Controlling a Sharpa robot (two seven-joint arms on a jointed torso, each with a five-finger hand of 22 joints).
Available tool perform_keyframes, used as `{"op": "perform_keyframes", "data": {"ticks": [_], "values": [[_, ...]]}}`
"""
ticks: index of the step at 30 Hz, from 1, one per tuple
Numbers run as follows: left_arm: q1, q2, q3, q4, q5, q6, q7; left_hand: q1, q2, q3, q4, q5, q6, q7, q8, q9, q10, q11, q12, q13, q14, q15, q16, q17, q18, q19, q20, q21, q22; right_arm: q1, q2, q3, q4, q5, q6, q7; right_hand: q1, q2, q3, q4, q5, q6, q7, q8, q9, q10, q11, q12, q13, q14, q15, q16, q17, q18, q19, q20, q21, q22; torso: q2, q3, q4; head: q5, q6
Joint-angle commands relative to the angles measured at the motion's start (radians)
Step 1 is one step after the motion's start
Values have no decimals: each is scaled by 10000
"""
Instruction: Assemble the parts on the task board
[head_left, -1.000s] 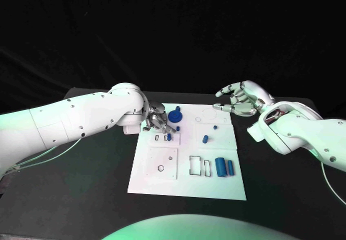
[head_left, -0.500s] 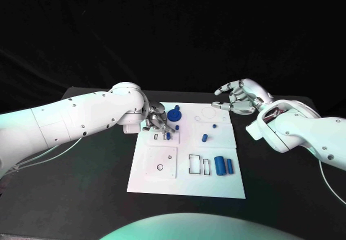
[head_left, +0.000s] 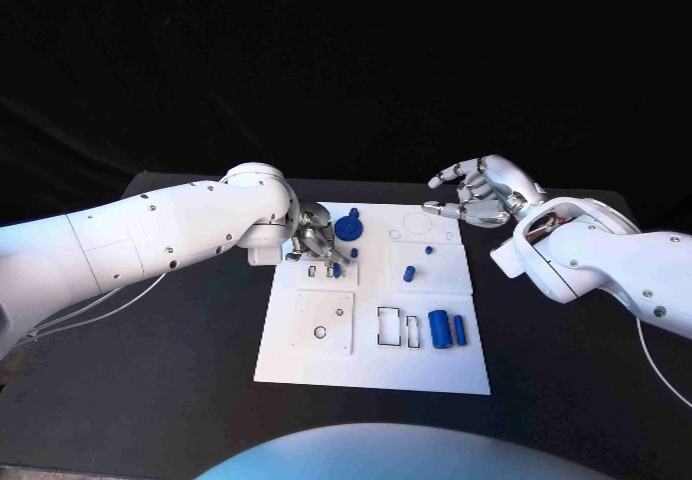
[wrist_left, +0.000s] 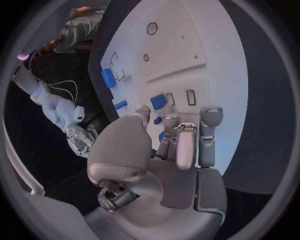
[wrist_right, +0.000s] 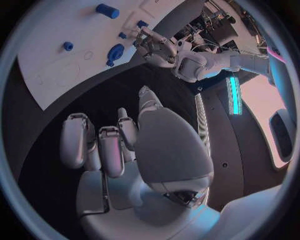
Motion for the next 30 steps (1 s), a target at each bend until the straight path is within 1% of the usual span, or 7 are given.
{"op": "perform_keyframes", "data": {"ticks": [1,5,10,19,24,28,30], "values": [[2,37,-4,-6,178,232,-7,269,-53,95,-18,-31,-62,10,-75,30,-104,24,-94,-67,254,17,35,465,-103,-90,6,64,7,-11,18,1,-7,-27,48,31,-6,70,8,25,46,-71,-13,75,-13,-47,-23,-22,-14,537,-86,-50,550,165,-93,5,-41,404,1,4,12,-11,-26],[0,50,-9,-2,231,273,-9,519,-114,173,-26,-28,-55,13,-114,51,-141,26,-144,-138,251,22,38,469,-105,-103,13,92,37,-18,36,1,-33,-27,94,-19,-6,70,8,25,46,-71,-13,75,-13,-47,-23,-22,-14,537,-86,-50,550,165,-93,5,-41,404,-8,1,11,-10,-58],[0,62,-12,-2,284,321,-12,1005,-131,509,-30,-25,-42,1,-218,70,-159,14,-195,-188,260,14,55,512,-106,-126,14,136,79,-30,43,1,-50,-28,121,-52,0,78,13,21,51,-73,-14,79,-15,-36,-24,-11,-1,536,-87,-53,546,164,-90,4,-39,407,6,1,4,-10,-103],[-14,116,-27,-105,366,359,-16,1227,-40,954,-12,-19,6,-18,-312,79,-136,-6,-217,-203,289,0,86,589,-113,-121,3,187,139,-42,50,1,-55,-28,138,-70,0,78,13,21,51,-73,-14,79,-15,-36,-24,-11,-1,536,-87,-53,546,164,-90,4,-39,407,-3,-6,12,-26,-140],[-23,137,-40,-142,405,354,-17,1308,-31,1289,-14,-20,17,-26,-376,86,-146,-14,-249,-238,295,-8,93,605,-114,-131,-4,206,153,-45,54,1,-59,-28,145,-72,13,87,21,14,55,-75,-16,84,-17,-33,-26,-9,1,537,-89,-53,552,164,-90,3,-42,407,-9,4,14,-20,-157],[-26,145,-47,-155,454,372,-16,1369,-77,1684,-18,-18,36,-30,-437,99,-143,-22,-271,-257,306,-14,105,637,-119,-126,-10,236,191,-46,53,1,-58,-28,151,-75,13,87,21,14,55,-75,-16,84,-17,-33,-26,-9,1,537,-89,-53,552,164,-90,3,-42,407,-8,5,6,-13,-155],[-27,147,-51,-157,496,415,-17,1417,-233,2382,-21,-14,62,-27,-526,129,-150,-31,-314,-299,313,-21,111,658,-116,-145,-19,254,195,-47,52,1,-60,-28,154,-76,13,87,21,14,55,-75,-16,84,-17,-33,-26,-9,1,537,-89,-53,552,164,-90,3,-42,407,-8,4,7,-15,-155]]}}
